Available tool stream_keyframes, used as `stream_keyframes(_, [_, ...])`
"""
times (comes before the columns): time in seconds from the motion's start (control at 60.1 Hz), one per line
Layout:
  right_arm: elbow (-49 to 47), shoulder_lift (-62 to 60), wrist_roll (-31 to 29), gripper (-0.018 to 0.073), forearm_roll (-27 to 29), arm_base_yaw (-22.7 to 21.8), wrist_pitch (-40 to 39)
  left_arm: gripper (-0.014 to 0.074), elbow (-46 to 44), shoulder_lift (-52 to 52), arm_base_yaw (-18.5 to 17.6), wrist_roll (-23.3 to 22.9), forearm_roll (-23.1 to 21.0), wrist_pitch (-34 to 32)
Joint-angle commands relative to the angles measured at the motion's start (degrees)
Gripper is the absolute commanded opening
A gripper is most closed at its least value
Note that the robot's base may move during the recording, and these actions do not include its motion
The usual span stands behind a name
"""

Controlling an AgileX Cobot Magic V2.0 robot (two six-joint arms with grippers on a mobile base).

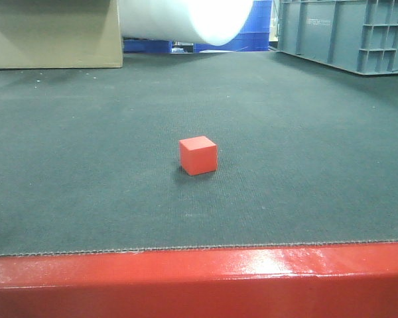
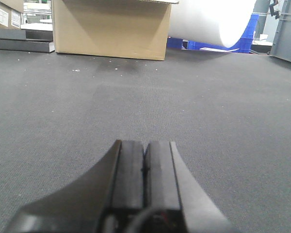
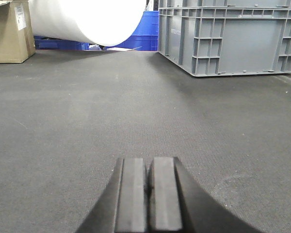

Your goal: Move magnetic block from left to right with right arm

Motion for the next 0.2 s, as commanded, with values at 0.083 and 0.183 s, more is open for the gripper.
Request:
stream_keyframes(0.083, [-0.3,-0.6,0.0,0.0069,-0.4,-0.3,-4.8,-0.0116,0.6,-0.6,0.0,-0.2,0.0,-5.2])
stream_keyframes(0.183, [-0.3,-0.6,0.0,0.0069,-0.4,-0.3,-4.8,-0.0116,0.6,-0.6,0.0,-0.2,0.0,-5.2])
